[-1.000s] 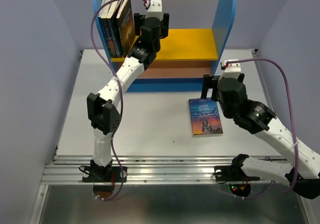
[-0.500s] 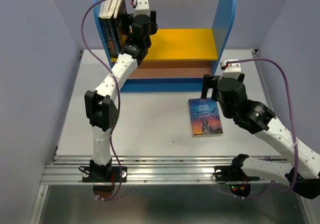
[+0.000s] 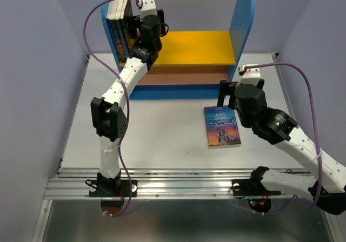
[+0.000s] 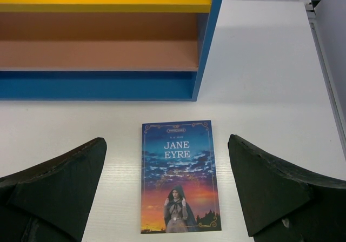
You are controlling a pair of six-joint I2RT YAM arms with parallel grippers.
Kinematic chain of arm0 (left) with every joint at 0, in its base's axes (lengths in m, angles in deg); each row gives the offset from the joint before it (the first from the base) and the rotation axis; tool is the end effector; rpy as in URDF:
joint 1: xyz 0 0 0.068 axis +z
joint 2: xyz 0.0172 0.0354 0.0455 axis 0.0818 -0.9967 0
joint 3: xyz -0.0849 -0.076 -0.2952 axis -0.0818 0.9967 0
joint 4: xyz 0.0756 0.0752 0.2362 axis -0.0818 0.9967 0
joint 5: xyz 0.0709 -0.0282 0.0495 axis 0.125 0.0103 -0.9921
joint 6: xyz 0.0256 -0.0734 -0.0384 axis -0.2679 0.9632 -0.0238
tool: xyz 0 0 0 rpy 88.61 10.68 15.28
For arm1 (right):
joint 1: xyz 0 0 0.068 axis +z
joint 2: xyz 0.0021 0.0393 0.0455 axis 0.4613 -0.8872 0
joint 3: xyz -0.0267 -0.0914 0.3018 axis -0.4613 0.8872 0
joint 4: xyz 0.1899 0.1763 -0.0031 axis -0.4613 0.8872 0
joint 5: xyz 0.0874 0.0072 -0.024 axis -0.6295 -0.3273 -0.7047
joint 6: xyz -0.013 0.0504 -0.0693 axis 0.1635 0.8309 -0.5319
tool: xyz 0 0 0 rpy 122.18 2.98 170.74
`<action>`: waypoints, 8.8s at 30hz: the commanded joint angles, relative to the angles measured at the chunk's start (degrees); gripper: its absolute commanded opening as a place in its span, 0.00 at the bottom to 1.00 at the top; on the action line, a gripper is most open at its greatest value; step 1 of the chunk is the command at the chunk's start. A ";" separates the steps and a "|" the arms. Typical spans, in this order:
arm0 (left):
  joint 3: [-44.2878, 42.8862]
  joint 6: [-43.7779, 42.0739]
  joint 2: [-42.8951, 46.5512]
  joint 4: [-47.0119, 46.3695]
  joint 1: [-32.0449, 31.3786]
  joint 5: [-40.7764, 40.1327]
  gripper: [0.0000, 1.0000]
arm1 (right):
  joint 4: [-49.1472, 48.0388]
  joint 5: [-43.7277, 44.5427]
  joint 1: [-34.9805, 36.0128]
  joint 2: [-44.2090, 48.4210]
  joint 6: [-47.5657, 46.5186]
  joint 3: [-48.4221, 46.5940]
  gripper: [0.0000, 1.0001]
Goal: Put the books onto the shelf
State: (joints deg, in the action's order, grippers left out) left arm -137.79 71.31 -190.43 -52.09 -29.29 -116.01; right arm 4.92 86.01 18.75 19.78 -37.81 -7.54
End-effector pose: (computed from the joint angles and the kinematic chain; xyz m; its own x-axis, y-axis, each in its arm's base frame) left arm 0.5050 -0.1806 0.4816 0.1021 -0.0323 -0.9942 -0.2119 0.9758 -0.0535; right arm 0.1757 0.1056 0.4372 -0.2761 -0.0218 -0.9609 0.0049 0.9997 -0.0241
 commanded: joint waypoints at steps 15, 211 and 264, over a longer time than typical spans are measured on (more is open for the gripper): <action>2.97 4.09 5.65 -2.18 2.10 -1.55 0.99 | -2.64 0.86 0.10 0.25 1.34 -0.82 1.00; 74.94 51.83 32.08 -24.59 -27.52 41.25 0.99 | -19.33 -78.41 -39.71 6.05 12.06 24.32 0.01; 72.75 47.61 41.33 -52.28 -20.84 67.72 0.00 | -28.44 -93.47 -39.19 12.56 21.75 15.36 0.26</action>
State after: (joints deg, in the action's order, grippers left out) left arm -62.77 123.48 -151.83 -99.19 -48.31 -52.80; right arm -26.94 -11.54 -21.36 32.92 -12.41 14.86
